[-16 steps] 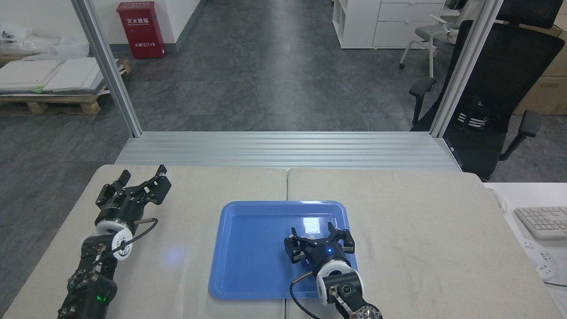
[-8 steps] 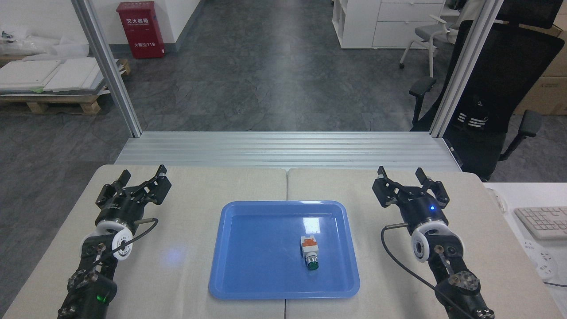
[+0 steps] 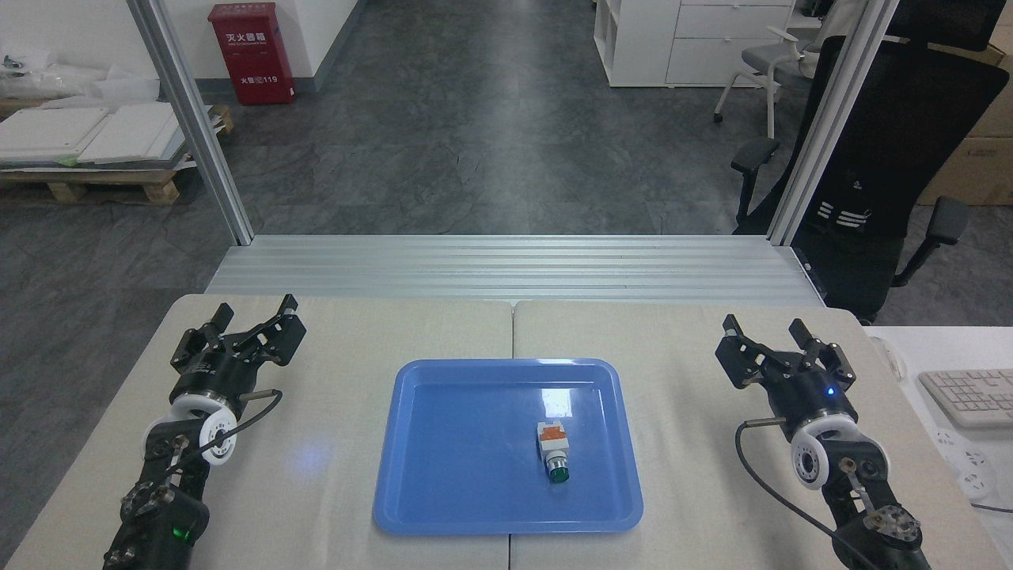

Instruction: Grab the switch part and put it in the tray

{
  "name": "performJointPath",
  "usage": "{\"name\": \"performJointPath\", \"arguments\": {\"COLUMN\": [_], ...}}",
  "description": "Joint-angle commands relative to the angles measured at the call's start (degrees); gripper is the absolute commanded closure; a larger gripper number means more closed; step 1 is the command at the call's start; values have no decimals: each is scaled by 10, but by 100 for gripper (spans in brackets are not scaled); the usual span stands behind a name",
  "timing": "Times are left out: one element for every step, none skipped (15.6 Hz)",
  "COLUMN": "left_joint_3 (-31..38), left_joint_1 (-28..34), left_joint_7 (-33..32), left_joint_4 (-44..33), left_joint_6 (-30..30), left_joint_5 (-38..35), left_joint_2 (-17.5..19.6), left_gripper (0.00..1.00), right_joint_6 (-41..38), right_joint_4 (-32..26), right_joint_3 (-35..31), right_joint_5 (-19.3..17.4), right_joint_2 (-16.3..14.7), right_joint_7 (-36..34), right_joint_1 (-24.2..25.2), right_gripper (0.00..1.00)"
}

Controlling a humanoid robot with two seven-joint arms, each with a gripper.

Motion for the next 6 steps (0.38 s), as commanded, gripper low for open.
{"name": "performJointPath", "arguments": {"left_joint_3": [0,0,0,0,0,0], "left_joint_1": [0,1,1,1,0,0], "left_joint_7": [0,0,0,0,0,0], "left_joint_4": [0,0,0,0,0,0], "left_joint_6": [0,0,0,0,0,0], "left_joint_5": [0,0,0,0,0,0], "left_joint_2": [0,0,0,0,0,0], "left_gripper": [0,0,0,0,0,0], "right_joint_6": [-2,-3,-3,-4,-4,-5], "right_joint_4": [-1,-1,-1,-1,-1,-1], "right_joint_3": [0,0,0,0,1,1], "right_joint_5": [-4,-4,-3,-3,-3,-3], "right_joint_2": [3,2,2,4,4,4], "right_joint_7": [-3,-5,-5,-6,-7,-7], "right_joint_1": [6,5,5,6,7,7], "right_gripper": [1,1,1,1,1,1]}}
